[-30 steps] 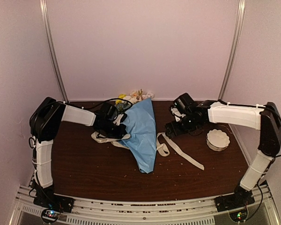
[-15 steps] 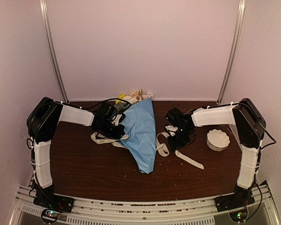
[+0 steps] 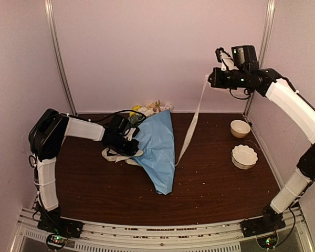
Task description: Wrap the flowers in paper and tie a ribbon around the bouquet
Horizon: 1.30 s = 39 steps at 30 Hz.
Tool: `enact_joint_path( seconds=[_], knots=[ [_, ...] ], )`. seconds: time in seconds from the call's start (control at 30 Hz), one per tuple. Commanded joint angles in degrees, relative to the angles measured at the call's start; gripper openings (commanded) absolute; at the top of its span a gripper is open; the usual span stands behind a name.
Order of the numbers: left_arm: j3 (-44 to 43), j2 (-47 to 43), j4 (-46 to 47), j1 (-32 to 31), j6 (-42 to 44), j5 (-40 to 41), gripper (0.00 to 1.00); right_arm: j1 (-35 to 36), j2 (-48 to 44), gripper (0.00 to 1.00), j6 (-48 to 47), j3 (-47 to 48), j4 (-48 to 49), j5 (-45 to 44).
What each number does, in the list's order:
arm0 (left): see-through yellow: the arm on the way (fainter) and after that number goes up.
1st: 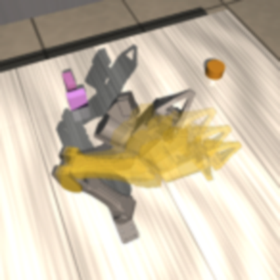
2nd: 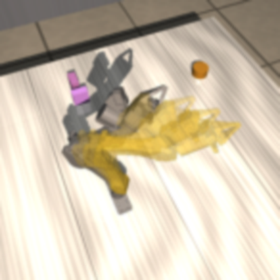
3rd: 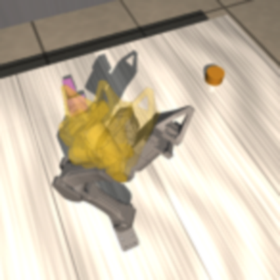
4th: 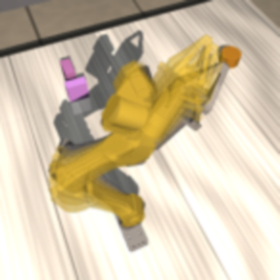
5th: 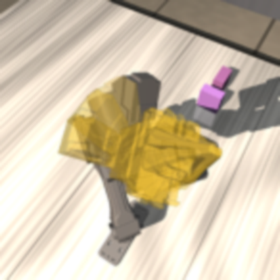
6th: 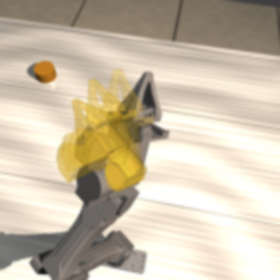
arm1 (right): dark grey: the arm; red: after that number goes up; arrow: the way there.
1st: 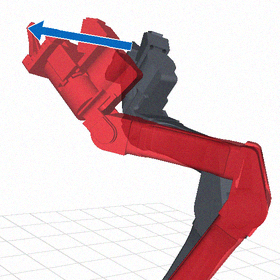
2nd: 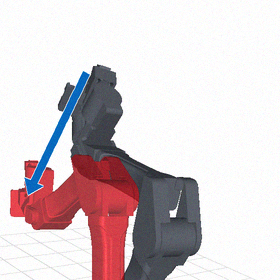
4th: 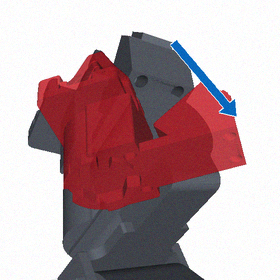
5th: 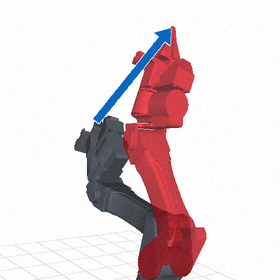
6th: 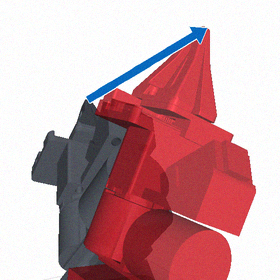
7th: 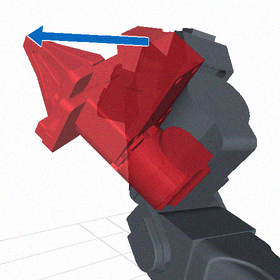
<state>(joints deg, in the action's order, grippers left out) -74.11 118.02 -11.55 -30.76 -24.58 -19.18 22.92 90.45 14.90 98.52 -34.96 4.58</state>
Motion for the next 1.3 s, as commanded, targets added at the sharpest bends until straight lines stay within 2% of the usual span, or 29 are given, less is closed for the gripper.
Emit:
enact_joint_path(
  seconds=[0.0, 0.13, 0.27, 0.37, 0.5, 0.7, 0.83, 0.87, 0.9, 0.97, 1.03, 1.13, 1.27],
  knots=[
    [0.9, -1.4, -0.8, 0.0, 0.9, 1.8, 0.0, 14.1, 8.8, 0.0, -3.3, 12.6, 2.3, 10.1],
    [1.5, -2.2, -0.4, 0.0, 0.7, 2.0, 0.0, 22.7, 16.2, 0.0, -3.7, 19.2, 3.8, 19.2],
    [1.9, -2.8, 0.5, 0.0, 0.7, 1.7, 0.0, 24.5, 19.9, 0.0, -1.5, 15.2, 6.7, 21.3],
    [1.9, -2.9, 1.0, 0.1, 0.7, 1.5, 0.0, 23.7, 21.9, 0.0, 0.6, 11.5, 8.8, 20.2],
    [2.2, -3.5, 1.8, 0.1, 0.4, 1.8, 0.0, 22.6, 26.5, 0.0, 1.1, 12.8, 7.3, 15.3],
    [5.5, -7.5, 4.4, 0.1, -0.3, 3.2, 0.0, 19.8, 35.6, 0.0, 6.1, 21.0, 5.7, 12.7],
    [5.7, -8.5, 3.6, 0.1, 0.2, 4.2, 0.0, 19.1, 42.0, 0.0, 7.5, 29.1, 2.1, 7.3],
    [5.6, -8.5, 3.6, 0.1, 0.2, 4.2, 0.0, 18.9, 43.3, 0.05, 7.9, 31.9, 0.4, 6.2],
    [5.6, -8.6, 3.7, 0.1, 0.2, 4.0, 0.0, 18.5, 44.7, 0.14, 8.2, 34.8, -1.3, 5.4],
    [5.7, -8.6, 4.0, 0.1, 0.0, 3.8, 0.0, 17.7, 46.3, 0.44, 8.2, 39.6, -4.5, 4.6],
    [5.6, -8.7, 4.1, 0.0, -0.1, 3.7, 0.0, 17.1, 46.4, 0.59, 6.9, 40.9, -8.7, 2.6],
    [5.4, -8.7, 4.0, 0.1, 0.1, 3.8, 0.0, 16.8, 42.2, 0.69, 3.2, 35.1, -12.6, -2.8],
    [4.8, -8.7, 3.6, 0.0, 0.6, 3.8, 0.0, 16.8, 32.7, 0.73, 1.1, 15.8, -5.6, -4.0]
  ],
)
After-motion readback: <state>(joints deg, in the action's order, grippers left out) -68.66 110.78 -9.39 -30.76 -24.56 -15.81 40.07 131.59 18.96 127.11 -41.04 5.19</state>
